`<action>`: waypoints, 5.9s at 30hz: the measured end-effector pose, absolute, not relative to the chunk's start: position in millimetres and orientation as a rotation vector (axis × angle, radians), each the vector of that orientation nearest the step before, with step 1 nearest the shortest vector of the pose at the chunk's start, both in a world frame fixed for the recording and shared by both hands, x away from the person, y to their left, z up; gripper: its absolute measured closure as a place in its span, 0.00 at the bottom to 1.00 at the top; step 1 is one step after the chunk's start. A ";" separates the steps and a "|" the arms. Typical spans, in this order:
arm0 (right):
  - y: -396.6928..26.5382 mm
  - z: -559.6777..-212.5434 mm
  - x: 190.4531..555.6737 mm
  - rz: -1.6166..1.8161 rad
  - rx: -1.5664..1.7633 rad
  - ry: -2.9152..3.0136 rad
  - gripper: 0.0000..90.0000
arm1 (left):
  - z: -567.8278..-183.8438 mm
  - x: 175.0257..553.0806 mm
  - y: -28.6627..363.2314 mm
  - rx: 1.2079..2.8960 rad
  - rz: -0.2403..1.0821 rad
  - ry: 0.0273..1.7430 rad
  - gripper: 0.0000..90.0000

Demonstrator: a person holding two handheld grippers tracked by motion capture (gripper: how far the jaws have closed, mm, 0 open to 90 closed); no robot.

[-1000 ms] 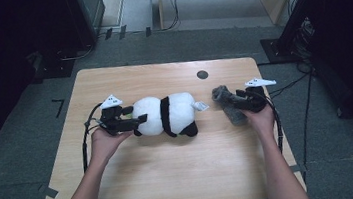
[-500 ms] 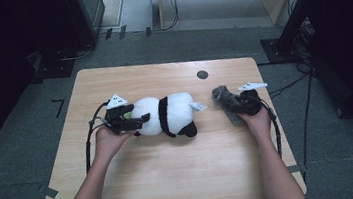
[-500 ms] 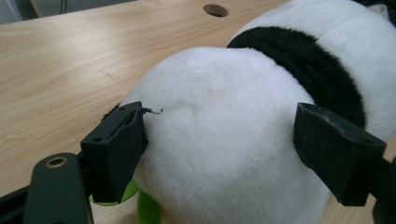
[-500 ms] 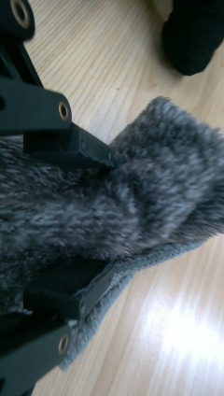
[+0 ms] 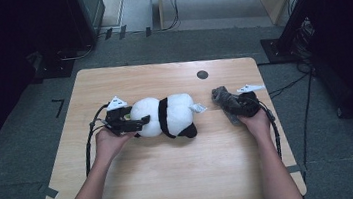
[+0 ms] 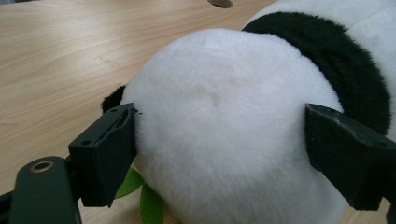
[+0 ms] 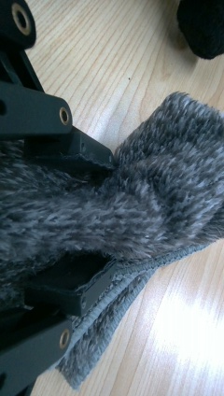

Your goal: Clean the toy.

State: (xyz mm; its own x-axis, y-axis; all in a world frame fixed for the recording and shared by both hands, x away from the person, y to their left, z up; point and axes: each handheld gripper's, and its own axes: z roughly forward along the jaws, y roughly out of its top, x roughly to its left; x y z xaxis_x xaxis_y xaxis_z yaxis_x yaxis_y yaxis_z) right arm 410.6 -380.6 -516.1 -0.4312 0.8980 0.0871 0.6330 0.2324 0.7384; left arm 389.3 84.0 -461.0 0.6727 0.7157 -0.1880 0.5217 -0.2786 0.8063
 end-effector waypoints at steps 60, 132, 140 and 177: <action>-308.8 -391.8 399.6 1.141 1.357 2.237 0.85 | -463.0 380.1 84.5 1.937 0.278 0.979 0.18; -116.3 -399.5 475.5 0.960 1.051 2.704 0.83 | -461.7 378.0 84.9 1.926 0.263 1.015 0.28; -136.6 -404.8 479.8 0.877 1.087 2.693 0.83 | -462.0 378.5 84.7 1.923 0.255 1.027 0.29; -235.9 -383.2 464.5 1.008 1.223 2.548 0.84 | -463.4 379.3 85.6 1.906 0.249 1.033 0.29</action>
State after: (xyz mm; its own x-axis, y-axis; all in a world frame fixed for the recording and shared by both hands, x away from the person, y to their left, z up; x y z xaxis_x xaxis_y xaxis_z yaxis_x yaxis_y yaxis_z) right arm 464.5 -235.9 -383.2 -0.6596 0.7358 0.1535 0.6417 0.4449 0.6248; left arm 379.3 85.6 -463.4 0.6268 0.7442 -0.2309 0.5573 -0.2211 0.8003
